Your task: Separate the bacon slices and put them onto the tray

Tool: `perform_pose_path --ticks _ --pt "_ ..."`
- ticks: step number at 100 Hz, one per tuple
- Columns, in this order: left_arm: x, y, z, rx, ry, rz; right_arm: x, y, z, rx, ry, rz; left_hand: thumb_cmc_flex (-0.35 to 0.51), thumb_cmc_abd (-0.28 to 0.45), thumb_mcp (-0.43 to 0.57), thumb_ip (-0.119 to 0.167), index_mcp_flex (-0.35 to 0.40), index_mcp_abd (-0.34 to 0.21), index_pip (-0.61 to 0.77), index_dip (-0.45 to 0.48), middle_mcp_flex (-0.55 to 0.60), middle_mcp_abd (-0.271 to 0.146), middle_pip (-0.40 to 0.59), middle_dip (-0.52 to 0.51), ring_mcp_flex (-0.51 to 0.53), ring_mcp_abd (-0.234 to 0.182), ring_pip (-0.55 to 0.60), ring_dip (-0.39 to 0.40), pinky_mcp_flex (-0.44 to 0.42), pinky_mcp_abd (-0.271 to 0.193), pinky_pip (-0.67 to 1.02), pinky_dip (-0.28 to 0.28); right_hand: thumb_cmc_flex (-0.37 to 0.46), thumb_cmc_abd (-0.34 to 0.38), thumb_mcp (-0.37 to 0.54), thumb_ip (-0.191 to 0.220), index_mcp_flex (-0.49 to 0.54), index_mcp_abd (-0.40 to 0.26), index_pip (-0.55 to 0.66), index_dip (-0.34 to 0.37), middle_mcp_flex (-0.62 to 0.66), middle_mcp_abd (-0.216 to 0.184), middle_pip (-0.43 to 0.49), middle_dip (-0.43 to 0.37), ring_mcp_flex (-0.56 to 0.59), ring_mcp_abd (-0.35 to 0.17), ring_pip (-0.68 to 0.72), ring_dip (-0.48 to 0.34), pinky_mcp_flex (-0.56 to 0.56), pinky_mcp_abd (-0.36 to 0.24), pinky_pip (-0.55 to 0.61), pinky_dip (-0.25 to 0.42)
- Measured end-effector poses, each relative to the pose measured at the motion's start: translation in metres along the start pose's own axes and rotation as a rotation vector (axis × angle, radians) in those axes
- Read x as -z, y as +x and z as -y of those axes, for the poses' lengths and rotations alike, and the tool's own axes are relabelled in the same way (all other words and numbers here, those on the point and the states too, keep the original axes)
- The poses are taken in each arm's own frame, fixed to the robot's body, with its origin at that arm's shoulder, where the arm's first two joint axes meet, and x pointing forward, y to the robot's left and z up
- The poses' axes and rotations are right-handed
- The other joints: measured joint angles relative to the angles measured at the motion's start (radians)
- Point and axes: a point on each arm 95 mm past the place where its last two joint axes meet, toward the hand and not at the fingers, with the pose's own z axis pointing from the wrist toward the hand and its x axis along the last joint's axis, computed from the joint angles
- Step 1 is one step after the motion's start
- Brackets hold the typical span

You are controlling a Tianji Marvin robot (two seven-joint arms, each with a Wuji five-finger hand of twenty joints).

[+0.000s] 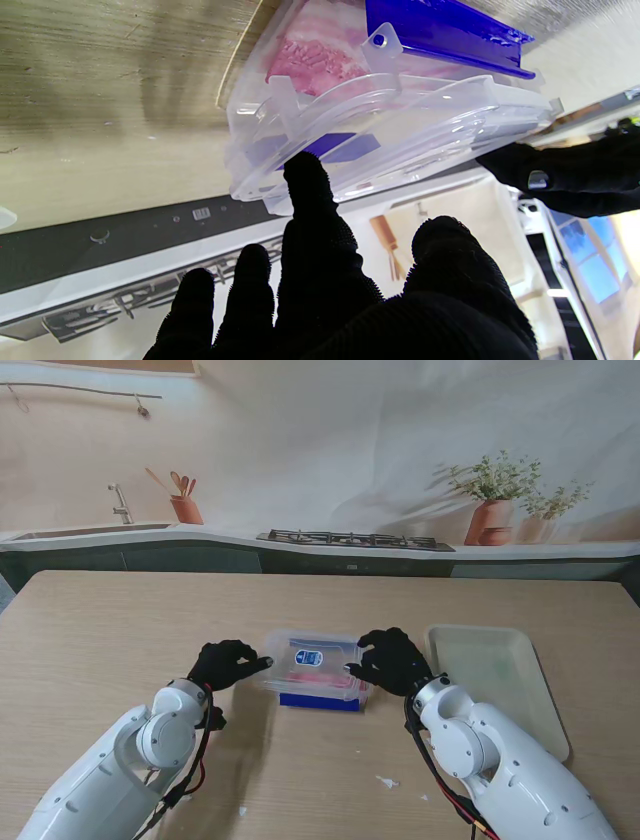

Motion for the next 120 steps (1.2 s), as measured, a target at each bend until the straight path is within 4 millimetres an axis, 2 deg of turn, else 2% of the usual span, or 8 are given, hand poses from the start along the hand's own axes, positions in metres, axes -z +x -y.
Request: perform_pose_path --ticks 24,39,55,97,120 --pt "-0.0011 -0.0007 -0.0008 -0.007 -0.005 0.021 0.0001 0.0013 -0.0004 0.001 0.011 0.017 0.000 0.000 0.001 0.000 -0.002 -0.017 -0.005 -0.003 -0.006 -0.017 0.000 -0.006 0.000 0.000 0.000 0.000 0.000 0.000 -0.001 0.000 0.000 -0.026 -0.001 0.000 -0.025 -0.014 -0.016 -0.001 -0.007 0.000 -0.004 0.000 0.000 0.015 0.000 0.000 0.000 0.000 0.000 0.000" --pt "-0.0015 -0.0003 -0.0013 -0.010 -0.006 0.024 0.0025 -0.0007 -0.0024 0.017 -0.008 0.025 0.000 0.000 0.011 0.000 -0.002 -0.039 -0.001 -0.003 -0.006 -0.038 0.000 -0.007 0.000 0.000 0.000 0.000 0.000 0.000 -0.002 0.000 0.000 -0.038 -0.001 0.000 -0.032 -0.061 -0.019 -0.001 -0.007 0.000 -0.004 0.000 0.000 0.017 0.000 0.002 0.000 0.001 0.000 0.001" --pt "-0.0015 0.0002 -0.0020 -0.011 -0.008 0.023 0.0052 -0.0025 -0.0045 0.018 -0.048 0.030 0.000 0.000 0.011 0.000 -0.002 -0.057 -0.001 -0.004 -0.007 -0.053 0.000 -0.012 0.000 0.000 0.000 0.000 0.000 0.000 -0.012 0.000 0.000 -0.039 -0.001 0.000 -0.035 -0.077 -0.021 -0.001 -0.007 0.001 -0.004 0.000 0.000 0.030 0.006 0.009 0.000 0.001 0.000 0.003" --pt "-0.0012 0.0008 -0.0025 -0.023 -0.007 0.031 0.0077 -0.0055 -0.0061 0.040 -0.063 0.060 0.000 0.000 0.011 0.000 -0.002 -0.095 -0.001 -0.005 -0.011 -0.064 0.000 -0.013 0.000 0.000 0.000 0.000 0.000 0.000 -0.012 0.000 -0.001 -0.061 0.001 0.000 -0.072 -0.104 -0.031 0.018 -0.007 0.013 -0.005 0.000 0.000 0.037 0.020 0.015 0.010 0.003 0.001 0.013" --pt "-0.0012 0.0017 -0.0018 -0.019 0.009 0.033 0.0084 -0.0059 -0.0063 0.049 -0.069 0.065 -0.016 -0.011 0.011 0.000 -0.115 -0.100 0.059 0.049 -0.073 -0.066 0.000 -0.002 -0.004 0.000 0.000 0.000 0.000 0.000 -0.024 0.012 -0.001 -0.087 0.001 0.000 -0.095 -0.104 -0.051 0.028 -0.007 0.013 -0.005 0.000 0.000 0.037 0.029 0.015 0.010 0.003 0.001 0.013"
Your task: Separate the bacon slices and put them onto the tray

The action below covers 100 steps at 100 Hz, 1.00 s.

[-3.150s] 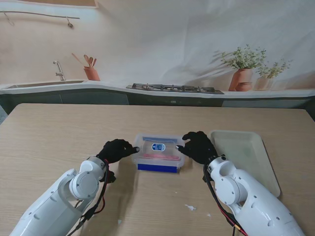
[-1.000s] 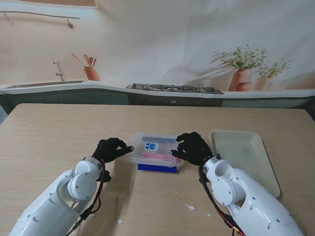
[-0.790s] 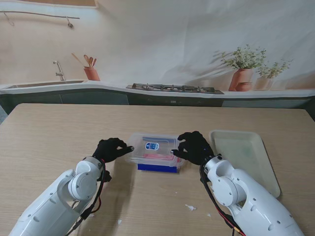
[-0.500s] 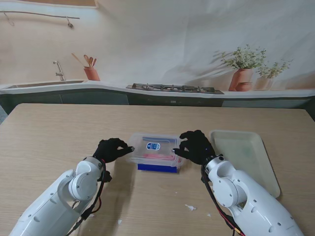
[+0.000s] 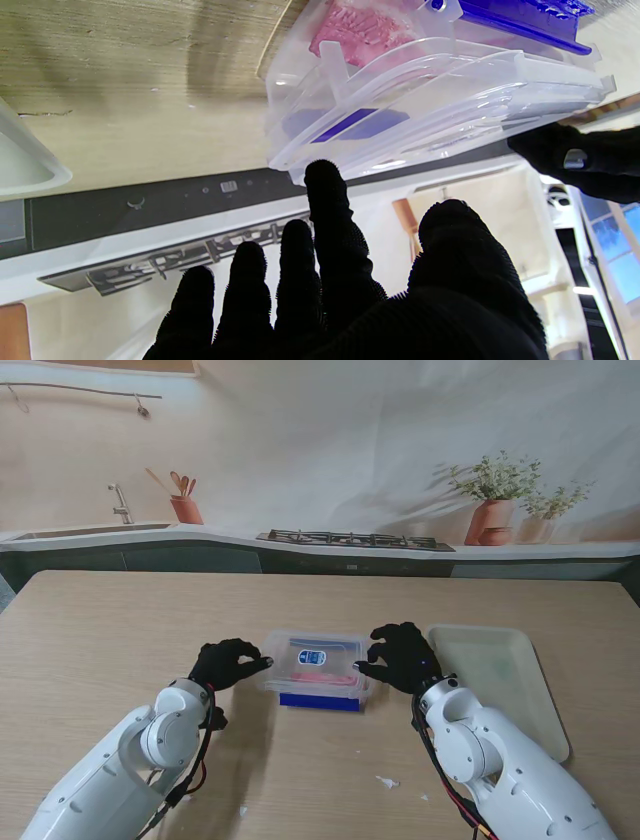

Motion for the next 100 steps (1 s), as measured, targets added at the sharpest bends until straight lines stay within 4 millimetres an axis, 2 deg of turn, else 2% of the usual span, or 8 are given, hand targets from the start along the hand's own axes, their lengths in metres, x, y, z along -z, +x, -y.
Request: perform_pose_path --ticks 21,35,38,47,55,69,86,100 --pt "0.001 -0.001 0.003 0.014 0.042 0.013 0.000 -0.001 -0.002 0.007 -0.027 -0.007 -0.013 -0.028 -0.029 0.000 -0.104 -0.011 0.065 0.034 -0.031 -0.010 0.001 0.012 -0.012 -0.001 -0.002 0.000 0.000 0.003 -0.013 0.025 0.000 -0.001 0.000 0.000 -0.063 0.000 -0.019 0.005 0.000 0.001 0.005 0.005 0.000 0.000 0.003 0.004 0.000 0.000 0.000 0.000" --pt "0.003 -0.004 0.008 0.010 0.093 0.051 0.000 -0.001 -0.002 0.001 -0.057 -0.031 -0.061 -0.039 -0.087 0.003 -0.167 -0.011 0.101 0.060 -0.041 -0.011 0.013 0.034 -0.012 -0.002 -0.002 0.014 -0.001 0.023 -0.014 0.065 0.000 -0.001 0.011 0.000 -0.072 -0.012 -0.022 0.005 0.024 0.002 0.076 0.034 0.002 0.007 0.032 0.018 0.000 0.011 0.000 0.000" --pt "0.004 -0.005 0.010 0.013 0.102 0.074 0.000 -0.001 -0.002 0.000 -0.067 -0.046 -0.061 -0.039 -0.094 0.009 -0.179 0.006 0.102 0.061 -0.047 -0.012 0.013 0.036 -0.012 -0.002 -0.002 0.015 -0.001 0.024 -0.014 0.065 0.001 -0.001 0.011 0.000 -0.058 -0.022 -0.022 0.005 0.039 0.002 0.092 0.040 0.018 0.010 0.054 0.024 0.001 0.011 0.000 0.000" --pt "0.007 -0.008 0.016 0.057 0.112 0.139 0.000 -0.001 -0.002 0.012 -0.079 -0.078 -0.061 -0.039 -0.113 0.010 -0.180 0.016 0.102 0.063 -0.049 -0.011 0.013 0.049 -0.012 0.000 0.003 0.027 -0.001 0.024 -0.013 0.081 0.024 -0.012 0.023 0.000 -0.001 -0.025 -0.012 0.005 0.096 0.002 0.139 0.057 0.052 0.012 0.072 0.036 0.013 0.012 0.000 0.000" --pt "0.008 -0.009 0.022 0.129 0.102 0.179 -0.001 -0.001 -0.002 0.038 -0.093 -0.089 -0.061 -0.039 -0.136 0.011 -0.180 0.035 0.101 0.063 -0.049 0.009 0.013 0.050 -0.012 0.011 0.004 0.029 -0.001 0.025 0.024 0.102 0.024 -0.012 0.027 0.000 0.012 -0.025 -0.008 0.005 0.116 0.003 0.159 0.062 0.053 0.012 0.081 0.043 0.016 0.013 0.000 0.000" --pt "0.008 -0.011 0.027 0.182 -0.010 0.213 -0.001 -0.003 -0.002 0.041 -0.094 -0.079 -0.061 -0.039 -0.150 0.034 -0.179 0.046 0.078 0.061 -0.050 0.020 0.013 0.050 -0.012 0.020 0.032 0.055 -0.001 0.025 0.073 0.113 0.024 -0.012 0.037 0.000 0.044 -0.025 0.003 0.004 0.116 0.012 0.159 0.062 0.053 0.014 0.082 0.044 0.016 0.013 0.000 0.000" --pt "0.004 -0.015 0.034 0.329 -0.093 0.279 -0.001 -0.006 -0.001 0.040 -0.071 -0.052 -0.060 -0.049 -0.154 0.035 -0.179 0.056 0.028 0.022 -0.061 0.025 0.001 0.046 -0.012 0.025 0.040 0.055 -0.001 0.025 0.075 0.112 0.024 -0.012 0.038 0.000 0.048 -0.025 0.002 0.004 0.112 0.012 0.146 0.062 0.052 0.014 0.082 0.044 0.016 0.013 0.001 0.000" --pt "-0.003 -0.016 0.040 0.330 -0.109 0.296 -0.001 -0.005 0.000 0.030 -0.062 -0.053 -0.043 -0.066 -0.153 0.035 -0.179 0.060 0.014 0.013 -0.071 0.031 0.000 0.042 -0.013 0.025 0.040 0.055 -0.001 0.025 0.075 0.102 0.024 -0.012 0.043 0.000 0.051 -0.025 0.003 0.004 0.102 0.013 0.125 0.057 0.052 0.014 0.083 0.044 0.014 0.013 0.001 0.000"
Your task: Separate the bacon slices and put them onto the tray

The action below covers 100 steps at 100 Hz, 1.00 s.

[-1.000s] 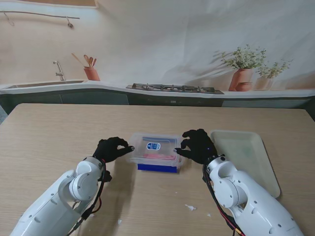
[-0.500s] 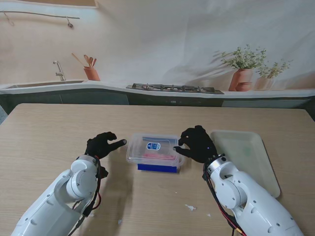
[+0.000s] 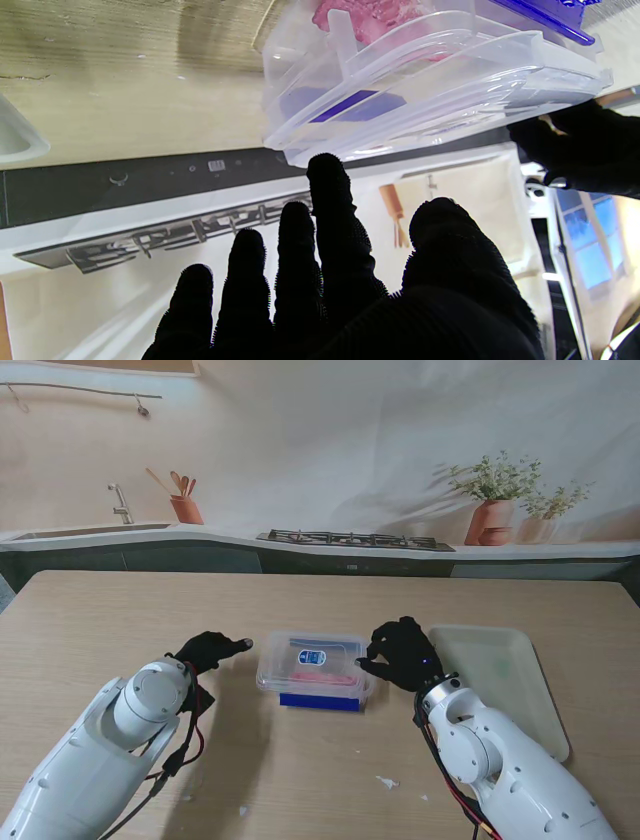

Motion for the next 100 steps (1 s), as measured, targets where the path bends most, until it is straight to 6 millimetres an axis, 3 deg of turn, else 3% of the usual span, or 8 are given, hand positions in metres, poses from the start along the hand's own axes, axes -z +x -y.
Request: perform_pose_path --ticks 79,87,100 --pt "-0.011 0.006 -0.029 0.054 -0.060 0.060 -0.005 0.003 0.005 -0.032 0.053 0.003 0.010 -0.010 0.023 0.000 0.000 0.000 -0.014 -0.024 -0.001 0.000 0.000 -0.018 -0.019 0.000 -0.046 -0.014 0.000 0.000 0.000 -0.003 -0.004 0.001 -0.009 0.000 0.033 0.001 0.011 -0.001 -0.011 0.000 -0.032 -0.014 0.000 0.000 -0.030 -0.002 -0.002 0.000 0.000 0.000" --pt "-0.012 0.006 -0.029 0.065 -0.066 0.068 -0.005 0.004 0.007 -0.036 0.067 0.004 0.011 -0.022 0.033 0.000 0.000 0.000 -0.014 -0.024 -0.001 0.000 0.000 -0.018 -0.019 0.000 -0.046 -0.014 -0.011 -0.029 0.043 0.006 -0.004 0.003 -0.021 0.000 0.033 0.001 0.011 -0.001 -0.011 0.000 -0.033 -0.018 -0.001 0.000 -0.031 -0.006 -0.002 0.000 0.000 0.000" --pt "-0.014 0.008 -0.030 0.055 -0.068 0.068 -0.006 0.006 0.009 -0.036 0.087 -0.003 0.011 -0.029 0.044 0.000 0.013 -0.009 -0.020 -0.030 -0.001 -0.007 0.000 -0.021 -0.019 -0.011 -0.059 -0.022 -0.011 -0.029 0.043 0.004 -0.010 0.013 -0.020 0.000 0.033 0.001 0.011 -0.001 -0.011 0.000 -0.034 -0.020 -0.001 0.000 -0.032 -0.009 -0.002 0.000 0.000 0.000"
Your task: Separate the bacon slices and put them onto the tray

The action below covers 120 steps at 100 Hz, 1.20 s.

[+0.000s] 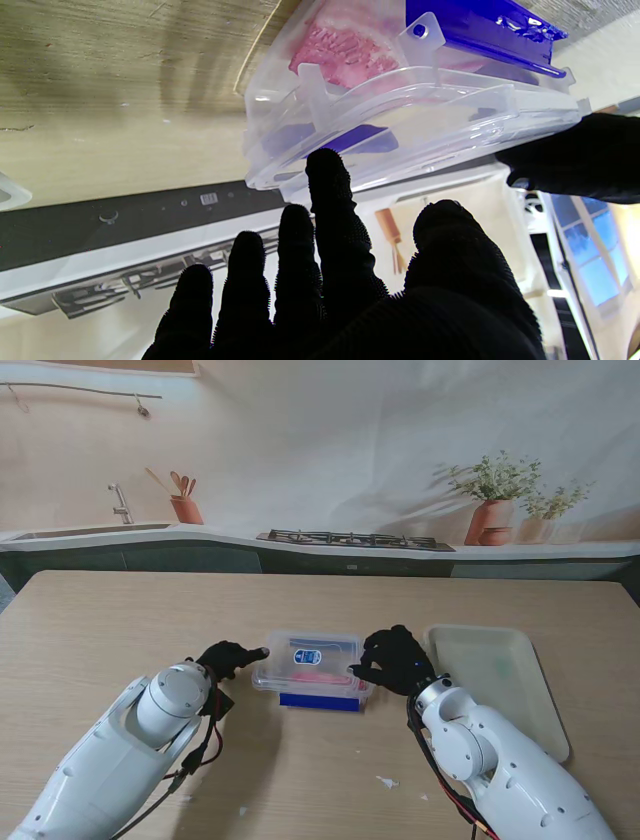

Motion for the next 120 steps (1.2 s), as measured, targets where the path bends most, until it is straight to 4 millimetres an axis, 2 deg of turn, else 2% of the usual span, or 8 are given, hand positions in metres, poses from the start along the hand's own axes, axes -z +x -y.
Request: perform_pose_path --ticks 60,76,83,120 --pt "0.0009 0.0057 -0.0065 0.045 -0.019 0.000 -0.0044 0.0051 0.0021 -0.014 0.042 -0.036 0.000 -0.023 0.040 0.000 0.001 -0.001 -0.003 -0.005 0.000 -0.001 -0.011 -0.020 0.000 -0.009 -0.013 -0.020 -0.007 -0.013 0.010 -0.003 0.000 0.002 -0.011 0.000 -0.001 0.000 -0.001 -0.009 -0.010 0.000 -0.014 -0.005 0.000 0.000 -0.013 -0.004 -0.002 0.000 0.000 0.000" --pt "0.0008 0.0055 -0.0061 0.050 -0.019 -0.002 -0.0054 0.0062 0.0027 -0.021 0.050 -0.041 0.010 -0.037 0.080 0.000 0.001 0.000 -0.011 -0.005 0.000 -0.001 -0.012 -0.021 0.000 -0.010 -0.013 -0.020 -0.005 -0.013 0.010 -0.003 -0.005 0.002 -0.011 0.000 0.000 0.000 -0.001 -0.010 -0.011 0.000 -0.023 -0.006 0.000 0.000 -0.022 -0.007 -0.003 0.000 0.000 0.000" --pt "0.0008 0.0053 -0.0061 0.050 -0.018 -0.003 -0.0059 0.0065 0.0027 -0.031 0.052 -0.042 0.010 -0.062 0.149 0.000 0.001 0.001 -0.011 -0.005 0.000 -0.001 -0.012 -0.021 0.000 -0.010 -0.013 -0.020 -0.003 -0.012 0.010 -0.003 -0.005 0.002 -0.011 0.000 0.006 0.000 -0.001 -0.010 -0.017 0.000 -0.025 -0.006 0.000 0.000 -0.023 -0.009 -0.009 0.000 0.000 0.000" --pt "0.0020 0.0045 -0.0058 0.111 0.014 -0.006 -0.0072 0.0078 0.0028 -0.031 0.064 -0.045 0.011 -0.168 0.368 0.000 0.012 -0.006 0.091 0.037 0.045 -0.011 0.025 -0.010 0.008 -0.011 0.009 -0.020 0.009 0.004 0.044 -0.018 -0.005 0.002 -0.011 0.000 -0.003 0.000 -0.001 -0.021 -0.018 0.000 -0.026 -0.007 0.000 0.000 -0.024 -0.011 -0.012 0.000 0.000 0.000"
